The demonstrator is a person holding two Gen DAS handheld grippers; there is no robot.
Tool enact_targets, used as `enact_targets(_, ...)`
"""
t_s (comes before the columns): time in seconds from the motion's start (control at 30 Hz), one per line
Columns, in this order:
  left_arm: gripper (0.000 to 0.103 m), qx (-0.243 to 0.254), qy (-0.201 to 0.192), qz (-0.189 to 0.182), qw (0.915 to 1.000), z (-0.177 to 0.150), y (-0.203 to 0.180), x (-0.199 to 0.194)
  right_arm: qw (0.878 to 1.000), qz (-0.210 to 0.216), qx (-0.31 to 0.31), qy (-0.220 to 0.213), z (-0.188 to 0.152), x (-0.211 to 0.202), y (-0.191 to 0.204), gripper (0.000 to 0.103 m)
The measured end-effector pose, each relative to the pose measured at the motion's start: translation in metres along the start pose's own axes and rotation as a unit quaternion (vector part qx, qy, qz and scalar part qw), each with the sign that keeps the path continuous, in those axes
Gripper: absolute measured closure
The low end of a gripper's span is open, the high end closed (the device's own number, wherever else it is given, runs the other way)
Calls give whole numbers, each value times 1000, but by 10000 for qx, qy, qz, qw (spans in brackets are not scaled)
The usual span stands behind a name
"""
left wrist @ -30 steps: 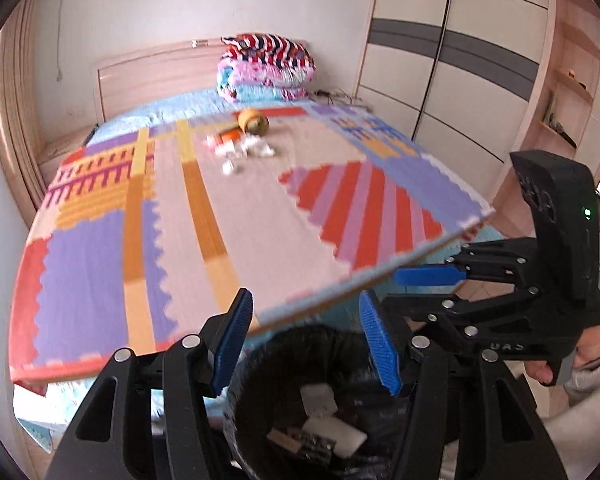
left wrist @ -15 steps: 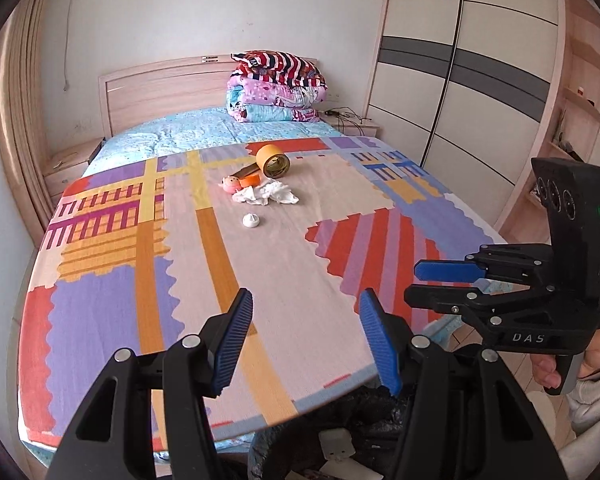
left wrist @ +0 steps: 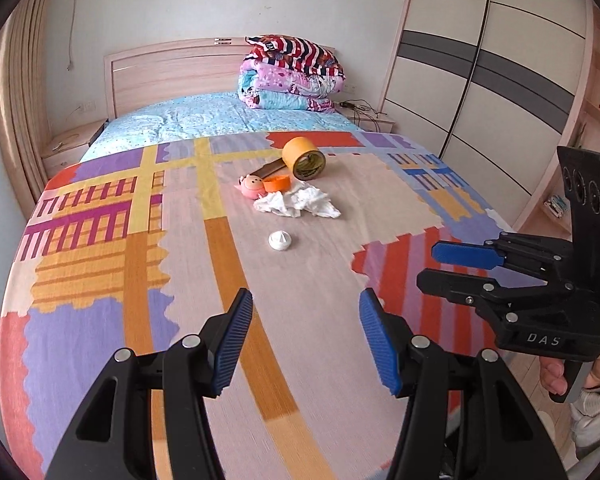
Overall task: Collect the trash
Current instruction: 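Move the left tool to the white cap while the right tool approaches the white tissue, then grasp the white cap with the left tool while the right tool grasps the tissue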
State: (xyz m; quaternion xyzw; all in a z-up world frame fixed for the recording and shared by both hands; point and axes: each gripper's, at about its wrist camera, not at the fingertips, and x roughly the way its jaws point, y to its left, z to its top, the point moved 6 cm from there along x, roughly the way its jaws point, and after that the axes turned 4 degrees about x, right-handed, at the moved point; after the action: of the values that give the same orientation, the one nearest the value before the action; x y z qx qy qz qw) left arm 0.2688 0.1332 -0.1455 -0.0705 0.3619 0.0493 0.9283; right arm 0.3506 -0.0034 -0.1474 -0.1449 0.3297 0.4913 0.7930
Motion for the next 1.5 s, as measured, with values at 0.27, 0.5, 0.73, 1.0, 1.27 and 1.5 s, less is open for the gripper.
enact_targets(0.27, 50, -170, 238, -304, 9991, 16, 16, 45, 9996, 77, 212, 143, 32, 44, -17, 64)
enact_targets(0.5, 50, -357, 428, -288, 9980, 23, 29, 78, 9991, -24, 377, 184, 53, 75, -31, 60)
enact_targets(0.73, 68, -311, 549, -153, 9979, 27, 31, 96, 9977, 150, 607, 267, 65, 100, -39, 60)
enact_targets(1.0, 87, -314, 590, -97, 9977, 29, 33, 103, 9972, 268, 590, 371, 68, 114, -40, 74)
enact_targets(1.27, 96, -352, 402, -56, 9986, 31, 29, 77, 9976, 266, 543, 352, 60, 102, -40, 96)
enact_targets(1.5, 96, -225, 319, -9, 9992, 33, 18, 63, 9978, 323, 534, 223, 59, 80, -34, 96)
